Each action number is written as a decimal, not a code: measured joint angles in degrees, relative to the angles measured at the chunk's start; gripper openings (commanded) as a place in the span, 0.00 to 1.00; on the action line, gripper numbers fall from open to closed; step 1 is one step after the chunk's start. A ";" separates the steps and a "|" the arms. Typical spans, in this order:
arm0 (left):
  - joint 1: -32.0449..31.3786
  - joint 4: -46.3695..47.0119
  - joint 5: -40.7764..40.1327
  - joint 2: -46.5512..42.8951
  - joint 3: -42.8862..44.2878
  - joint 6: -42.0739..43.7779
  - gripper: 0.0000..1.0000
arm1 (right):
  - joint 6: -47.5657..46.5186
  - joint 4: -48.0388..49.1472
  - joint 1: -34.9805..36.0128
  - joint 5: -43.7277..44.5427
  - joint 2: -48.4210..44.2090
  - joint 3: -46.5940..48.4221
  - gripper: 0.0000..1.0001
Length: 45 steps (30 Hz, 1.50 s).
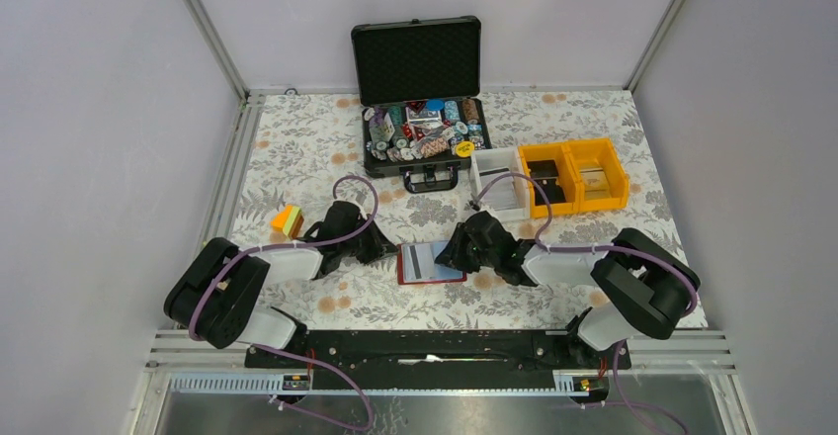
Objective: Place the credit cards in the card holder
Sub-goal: Insert the credit card into the card holder.
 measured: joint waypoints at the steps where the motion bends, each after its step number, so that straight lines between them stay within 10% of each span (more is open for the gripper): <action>1: 0.00 -0.04 0.02 -0.02 0.00 0.00 0.00 | 0.00 -0.04 0.28 -0.09 0.00 0.00 0.26; 30: 0.02 -1.70 -2.32 -2.71 -1.16 -0.04 0.00 | 1.09 2.08 5.05 -2.78 7.91 5.77 0.24; 37: 0.04 -2.29 -3.37 -3.34 -1.18 0.07 0.00 | 0.46 1.36 5.33 -2.97 8.48 7.08 0.37; 45: -0.11 -8.44 -4.76 -7.69 -0.76 2.27 0.49 | -5.29 -7.89 5.95 3.50 0.98 9.16 0.62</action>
